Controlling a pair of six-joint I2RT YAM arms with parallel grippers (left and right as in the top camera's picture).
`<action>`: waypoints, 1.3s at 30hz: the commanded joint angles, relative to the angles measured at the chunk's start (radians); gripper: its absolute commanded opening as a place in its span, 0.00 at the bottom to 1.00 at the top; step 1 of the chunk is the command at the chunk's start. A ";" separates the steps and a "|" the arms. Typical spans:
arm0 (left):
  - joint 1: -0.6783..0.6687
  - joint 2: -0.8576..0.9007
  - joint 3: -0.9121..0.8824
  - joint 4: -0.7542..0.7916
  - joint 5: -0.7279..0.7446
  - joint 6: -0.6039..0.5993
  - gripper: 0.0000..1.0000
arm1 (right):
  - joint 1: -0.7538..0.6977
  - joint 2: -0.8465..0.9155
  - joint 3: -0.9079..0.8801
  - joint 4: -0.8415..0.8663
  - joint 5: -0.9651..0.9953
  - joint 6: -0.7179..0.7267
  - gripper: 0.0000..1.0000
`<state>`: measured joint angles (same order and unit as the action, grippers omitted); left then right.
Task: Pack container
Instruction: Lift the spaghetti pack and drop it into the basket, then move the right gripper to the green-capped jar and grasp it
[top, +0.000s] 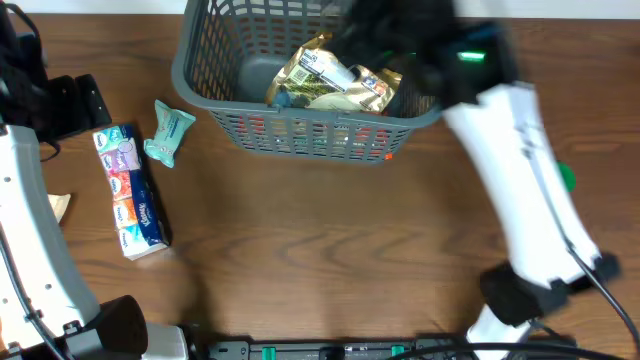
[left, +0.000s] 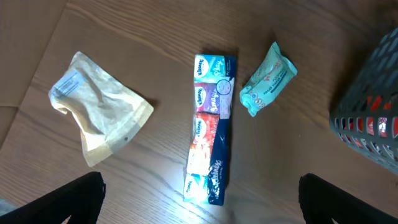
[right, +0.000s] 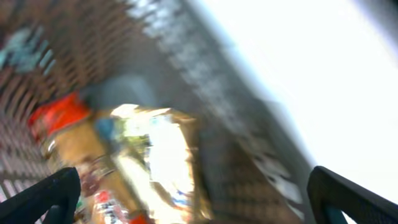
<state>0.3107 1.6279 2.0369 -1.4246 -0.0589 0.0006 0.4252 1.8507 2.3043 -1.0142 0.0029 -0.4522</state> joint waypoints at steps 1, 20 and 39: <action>0.005 0.003 -0.004 -0.002 0.000 0.003 0.99 | -0.160 -0.087 0.090 -0.094 0.167 0.410 0.99; 0.004 0.003 -0.004 0.006 0.034 0.003 0.99 | -1.021 -0.147 -0.132 -0.634 0.122 0.997 0.99; 0.004 0.003 -0.004 -0.006 0.034 0.003 0.98 | -0.958 -0.146 -0.936 0.018 0.007 0.967 0.99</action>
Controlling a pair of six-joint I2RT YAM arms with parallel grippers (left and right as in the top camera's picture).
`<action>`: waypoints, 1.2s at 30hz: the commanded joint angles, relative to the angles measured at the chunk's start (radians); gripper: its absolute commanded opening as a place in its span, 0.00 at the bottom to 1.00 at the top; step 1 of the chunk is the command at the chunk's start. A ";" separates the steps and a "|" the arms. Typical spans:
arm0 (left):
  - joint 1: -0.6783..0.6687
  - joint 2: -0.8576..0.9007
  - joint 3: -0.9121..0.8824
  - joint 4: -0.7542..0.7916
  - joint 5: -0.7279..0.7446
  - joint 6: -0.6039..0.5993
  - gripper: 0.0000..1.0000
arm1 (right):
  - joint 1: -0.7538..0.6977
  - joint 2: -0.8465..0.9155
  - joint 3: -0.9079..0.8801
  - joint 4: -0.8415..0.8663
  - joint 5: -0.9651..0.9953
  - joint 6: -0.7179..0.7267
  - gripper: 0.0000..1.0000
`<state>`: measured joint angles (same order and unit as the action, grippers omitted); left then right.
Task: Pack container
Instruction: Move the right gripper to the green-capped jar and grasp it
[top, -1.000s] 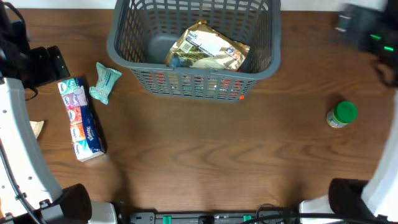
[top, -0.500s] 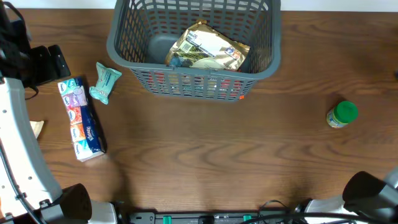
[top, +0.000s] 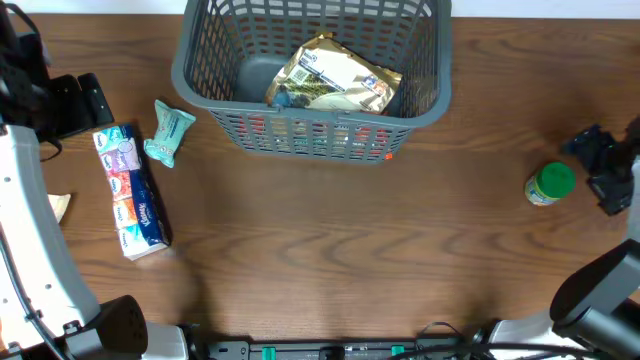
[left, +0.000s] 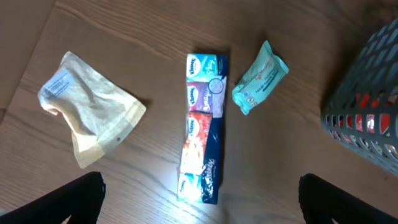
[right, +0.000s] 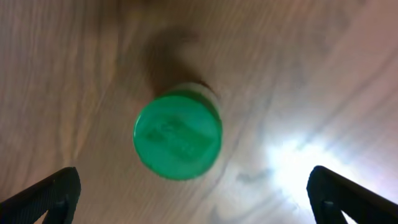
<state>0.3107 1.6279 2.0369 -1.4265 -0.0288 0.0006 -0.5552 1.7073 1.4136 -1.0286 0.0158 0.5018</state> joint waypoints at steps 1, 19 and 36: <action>0.004 0.003 -0.004 -0.004 0.004 0.003 0.99 | 0.029 -0.003 -0.066 0.058 -0.006 0.013 0.99; 0.004 0.003 -0.004 -0.005 0.003 0.003 0.99 | 0.047 0.177 -0.120 0.186 -0.005 0.013 0.99; 0.004 0.003 -0.004 -0.005 0.003 0.003 0.99 | 0.047 0.210 -0.120 0.205 0.002 0.006 0.63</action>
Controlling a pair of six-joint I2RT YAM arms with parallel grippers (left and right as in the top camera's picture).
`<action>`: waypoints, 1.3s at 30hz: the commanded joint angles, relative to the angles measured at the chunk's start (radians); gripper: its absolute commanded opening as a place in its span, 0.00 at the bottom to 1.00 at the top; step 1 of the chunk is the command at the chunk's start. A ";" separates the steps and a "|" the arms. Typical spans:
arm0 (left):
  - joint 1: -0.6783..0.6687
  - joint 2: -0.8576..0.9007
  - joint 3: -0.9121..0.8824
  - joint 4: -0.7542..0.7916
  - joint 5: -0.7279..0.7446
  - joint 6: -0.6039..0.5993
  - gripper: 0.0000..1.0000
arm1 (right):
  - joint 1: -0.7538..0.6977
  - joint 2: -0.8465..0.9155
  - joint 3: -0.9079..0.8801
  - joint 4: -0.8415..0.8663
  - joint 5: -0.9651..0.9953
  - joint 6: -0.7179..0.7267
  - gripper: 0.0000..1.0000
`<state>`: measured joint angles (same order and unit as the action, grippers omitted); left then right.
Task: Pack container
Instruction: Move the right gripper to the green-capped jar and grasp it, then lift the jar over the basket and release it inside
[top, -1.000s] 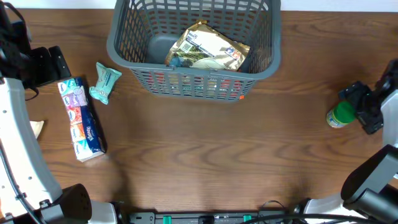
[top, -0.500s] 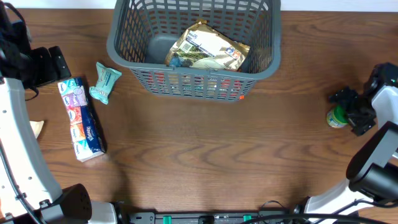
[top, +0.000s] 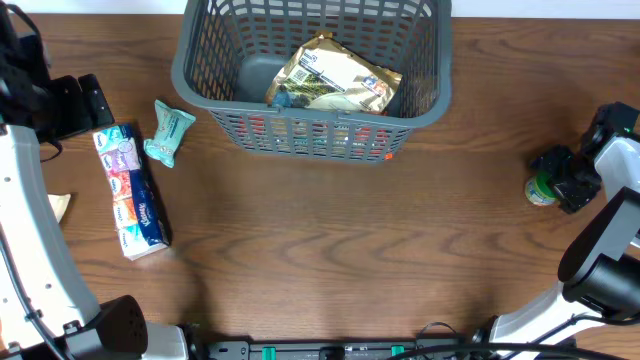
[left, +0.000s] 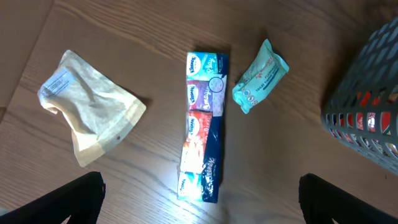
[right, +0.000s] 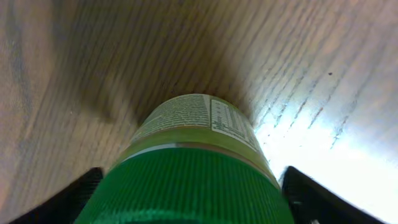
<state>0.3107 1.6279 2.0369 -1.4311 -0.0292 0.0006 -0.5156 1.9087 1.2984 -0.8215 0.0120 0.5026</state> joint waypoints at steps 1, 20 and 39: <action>0.004 0.003 -0.004 0.000 0.004 0.003 0.98 | 0.007 0.008 -0.005 -0.004 0.006 0.005 0.58; 0.004 0.003 -0.004 0.001 0.004 0.003 0.99 | 0.152 -0.139 0.219 -0.142 -0.002 -0.139 0.01; 0.004 0.003 -0.004 0.000 0.004 0.003 0.99 | 0.750 -0.213 0.944 -0.209 -0.109 -0.917 0.01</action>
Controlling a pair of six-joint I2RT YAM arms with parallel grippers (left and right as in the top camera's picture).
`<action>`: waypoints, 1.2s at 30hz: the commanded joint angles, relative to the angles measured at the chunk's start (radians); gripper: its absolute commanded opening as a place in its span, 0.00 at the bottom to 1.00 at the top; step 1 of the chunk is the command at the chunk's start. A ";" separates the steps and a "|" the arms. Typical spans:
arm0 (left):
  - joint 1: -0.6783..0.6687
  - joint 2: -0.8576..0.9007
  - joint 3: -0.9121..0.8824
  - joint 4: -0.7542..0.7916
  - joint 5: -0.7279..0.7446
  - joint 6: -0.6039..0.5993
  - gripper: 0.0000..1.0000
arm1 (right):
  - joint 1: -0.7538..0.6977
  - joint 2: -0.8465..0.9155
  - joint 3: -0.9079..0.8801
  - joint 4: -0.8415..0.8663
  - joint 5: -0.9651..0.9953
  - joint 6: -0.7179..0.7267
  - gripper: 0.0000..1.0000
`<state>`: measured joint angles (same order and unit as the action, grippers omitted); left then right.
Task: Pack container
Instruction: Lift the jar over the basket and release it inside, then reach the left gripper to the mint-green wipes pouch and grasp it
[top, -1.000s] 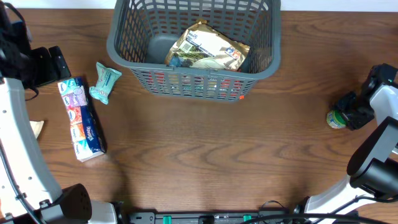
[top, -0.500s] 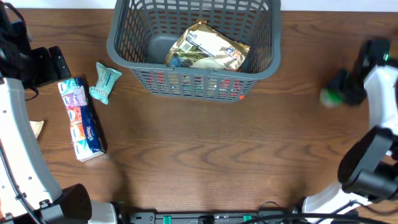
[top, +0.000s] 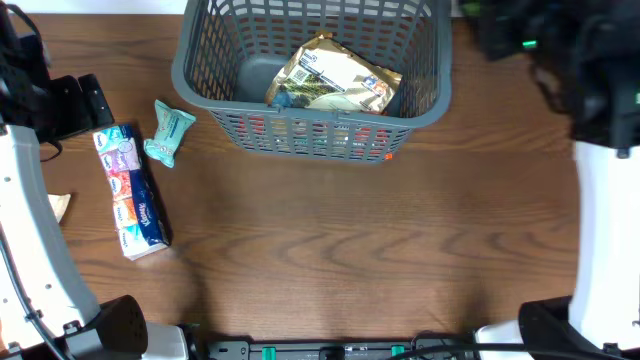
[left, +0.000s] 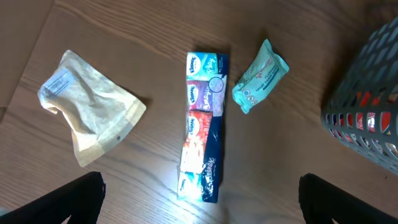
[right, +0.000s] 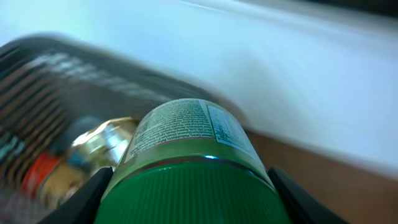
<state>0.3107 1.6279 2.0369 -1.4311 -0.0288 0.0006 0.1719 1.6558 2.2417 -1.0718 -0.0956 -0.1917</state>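
The grey mesh basket (top: 200, 95) stands at the table's far middle with a gold snack packet (top: 335, 75) inside. My right gripper (right: 191, 200) is shut on a green-lidded jar (right: 186, 130), held in the air by the basket's far right corner; the overhead view shows that arm (top: 560, 60) only as a blur. The basket (right: 43, 81) and gold packet (right: 99, 140) lie to the left in the right wrist view. My left gripper (left: 202, 200) hangs open above a long tissue pack (left: 202, 146), a teal packet (left: 260, 85) and a beige pouch (left: 90, 121).
The tissue pack (top: 130, 190) and teal packet (top: 168, 132) lie left of the basket, and the beige pouch (top: 60, 205) peeks out under my left arm (top: 30, 230). A white wall runs behind the table's far edge.
My right gripper was low around the green jar on the table at the right. Now it holds the jar up beside the basket's far right corner. The left arm has not moved.
My right gripper was open over the basket, where the gold packet lay. Then it hung above the green jar at the table's right side, then sat around it. Now the jar is off the table, in its grip, near the basket. The left side stayed unchanged.
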 joint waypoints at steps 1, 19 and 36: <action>0.004 0.003 -0.004 0.000 0.004 0.003 0.99 | 0.084 0.053 0.001 0.068 -0.002 -0.249 0.01; 0.004 0.003 -0.004 -0.007 0.029 0.003 0.99 | 0.140 0.490 0.000 0.034 -0.013 -0.276 0.01; -0.029 -0.092 0.045 -0.022 0.031 0.003 0.99 | 0.092 0.174 0.055 0.055 0.083 -0.048 0.99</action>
<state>0.3027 1.6043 2.0388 -1.4479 -0.0059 -0.0032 0.2932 1.9686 2.2414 -1.0302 -0.0727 -0.3534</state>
